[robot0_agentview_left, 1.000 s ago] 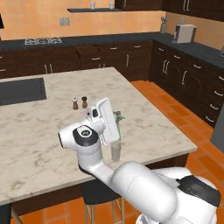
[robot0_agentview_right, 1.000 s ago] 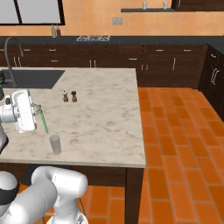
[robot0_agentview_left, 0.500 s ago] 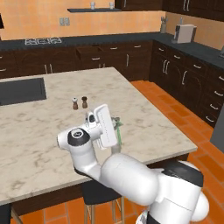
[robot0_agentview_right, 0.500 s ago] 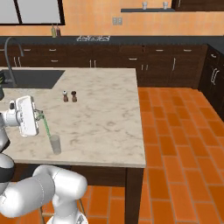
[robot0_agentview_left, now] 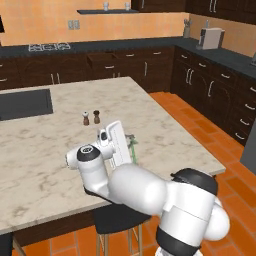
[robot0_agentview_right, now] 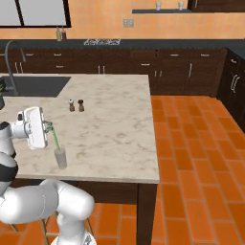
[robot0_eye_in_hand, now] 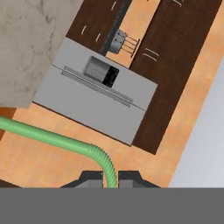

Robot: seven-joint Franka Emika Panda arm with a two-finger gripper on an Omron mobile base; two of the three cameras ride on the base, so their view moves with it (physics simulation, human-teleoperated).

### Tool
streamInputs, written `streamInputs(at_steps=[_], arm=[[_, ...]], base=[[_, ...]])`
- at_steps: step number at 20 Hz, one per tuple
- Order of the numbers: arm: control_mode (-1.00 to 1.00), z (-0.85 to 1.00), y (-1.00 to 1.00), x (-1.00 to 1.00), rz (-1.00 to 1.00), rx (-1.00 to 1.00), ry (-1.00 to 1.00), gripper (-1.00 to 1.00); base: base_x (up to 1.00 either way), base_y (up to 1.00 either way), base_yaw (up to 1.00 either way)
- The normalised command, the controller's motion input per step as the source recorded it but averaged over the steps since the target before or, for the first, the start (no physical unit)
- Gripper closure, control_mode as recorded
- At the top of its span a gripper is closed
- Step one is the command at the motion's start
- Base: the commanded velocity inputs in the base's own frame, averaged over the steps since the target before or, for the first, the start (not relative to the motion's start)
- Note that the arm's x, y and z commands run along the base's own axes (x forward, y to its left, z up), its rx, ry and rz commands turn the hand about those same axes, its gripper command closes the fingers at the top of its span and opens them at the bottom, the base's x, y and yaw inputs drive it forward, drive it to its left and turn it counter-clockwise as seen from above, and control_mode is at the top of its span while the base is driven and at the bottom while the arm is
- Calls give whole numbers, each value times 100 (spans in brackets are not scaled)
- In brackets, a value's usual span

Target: Take a straw from the drawer in front and place it inside the glass cup on the dining counter.

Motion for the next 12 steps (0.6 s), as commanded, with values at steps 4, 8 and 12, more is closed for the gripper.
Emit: streamInputs(at_steps=[4,8,12], arm=[[-100,-14,4,18,0,0,0,100],[-100,-9,9,14,0,0,0,100],[-100,-13,8,9,0,0,0,100]], base=[[0,0,0],[0,0,0],[0,0,0]])
